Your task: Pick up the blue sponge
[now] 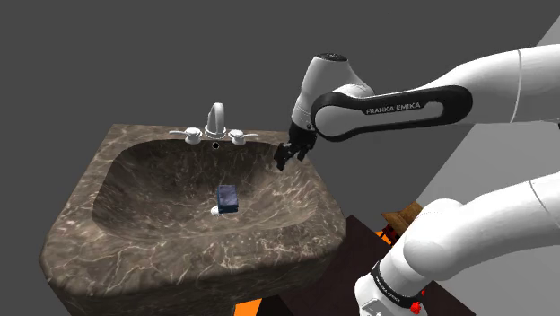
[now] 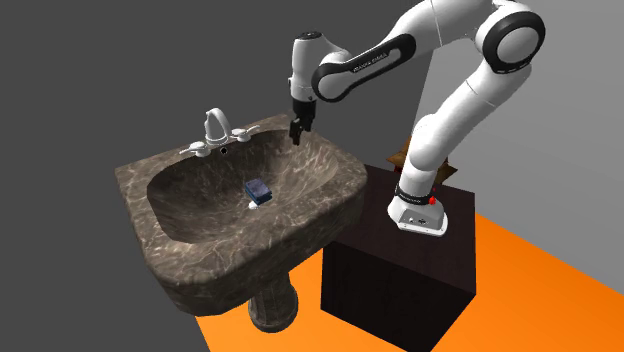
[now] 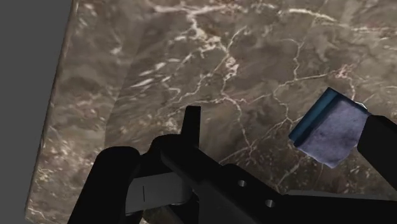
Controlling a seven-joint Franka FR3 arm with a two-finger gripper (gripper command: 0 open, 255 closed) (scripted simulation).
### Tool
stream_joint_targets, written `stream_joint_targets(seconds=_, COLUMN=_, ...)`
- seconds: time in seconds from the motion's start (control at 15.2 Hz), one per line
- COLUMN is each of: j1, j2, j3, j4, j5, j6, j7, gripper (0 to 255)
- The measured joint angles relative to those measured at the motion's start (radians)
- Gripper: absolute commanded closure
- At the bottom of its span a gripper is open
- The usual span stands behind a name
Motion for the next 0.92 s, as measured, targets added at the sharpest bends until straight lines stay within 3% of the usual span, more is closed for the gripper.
stream_joint_targets(seconds=0.53, j1=-0.023, j2=0.296, j3=0.092, j4=0.088, j5=-0.057, j6=0.258, j7=0.172, gripper=0)
stream_joint_targets(seconds=0.92, j1=-0.027, j2=0.547, j3=0.128, j4=0.220, j5=-0.204, j6=0.401, j7=0.357, gripper=0)
